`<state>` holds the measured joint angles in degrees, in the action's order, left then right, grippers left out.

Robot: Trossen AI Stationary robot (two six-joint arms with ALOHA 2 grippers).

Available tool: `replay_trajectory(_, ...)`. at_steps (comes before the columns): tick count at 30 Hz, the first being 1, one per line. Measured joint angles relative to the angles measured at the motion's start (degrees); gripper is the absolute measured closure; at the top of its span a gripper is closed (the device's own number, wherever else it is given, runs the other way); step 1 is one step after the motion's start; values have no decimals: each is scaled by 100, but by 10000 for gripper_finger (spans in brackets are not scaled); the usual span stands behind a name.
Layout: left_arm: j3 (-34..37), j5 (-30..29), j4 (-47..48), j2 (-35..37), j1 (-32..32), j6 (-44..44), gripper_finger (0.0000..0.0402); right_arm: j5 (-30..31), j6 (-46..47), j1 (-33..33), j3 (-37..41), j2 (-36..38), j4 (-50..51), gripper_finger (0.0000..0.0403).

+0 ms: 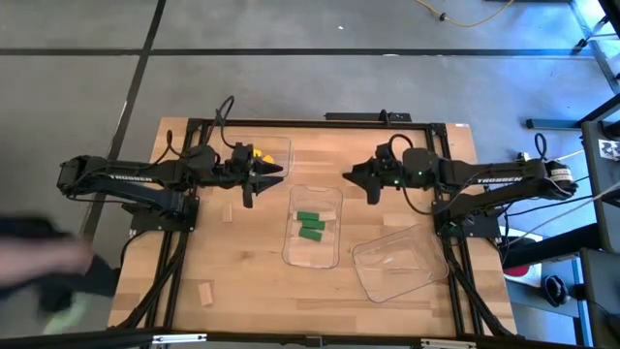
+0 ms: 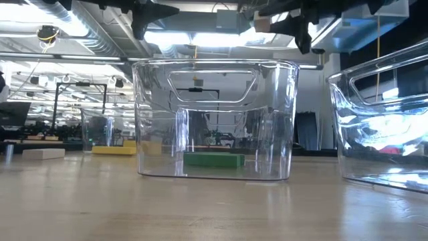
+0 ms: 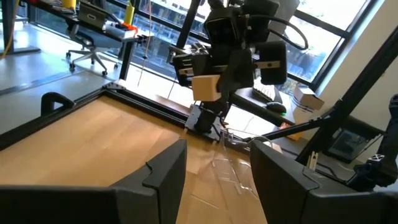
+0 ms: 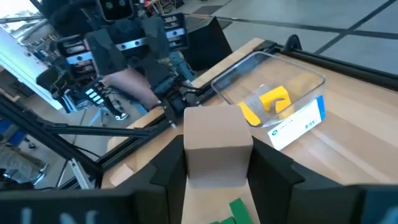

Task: Sort & place blocks by color
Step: Put the top right light brown block into the bottom transparent bin

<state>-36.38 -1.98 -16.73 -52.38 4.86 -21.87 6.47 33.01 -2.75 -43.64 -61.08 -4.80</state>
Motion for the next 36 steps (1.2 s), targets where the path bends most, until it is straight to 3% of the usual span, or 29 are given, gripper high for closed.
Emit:
replay_trajectory(10, 0, -2, -2, 0, 0, -7, 233, -66, 67, -3, 0, 9, -144, 268)
replay_trajectory(15, 0, -20, -2, 1, 0, -11, 233, -1059, 604, 125, -178, 9, 514, 268)
replay_trajectory(19, 0, -50, -2, 1, -1, -14, 233, -1843, 1183, 897, -592, 4, 2215, 268)
replay_trajectory(24, 0, -50, -2, 0, 0, -30, 233, -2022, 2566, 2543, -815, -58, 3495, 268)
replay_trajectory(29, -2, -312, -2, 0, 0, -50, 233, -2033, 3546, 3962, -733, -641, 4367, 268)
replay_trajectory(36, -2, -501, -9, 0, 0, -48, 233, -1795, 3714, 3973, -676, -1766, 4701, 268)
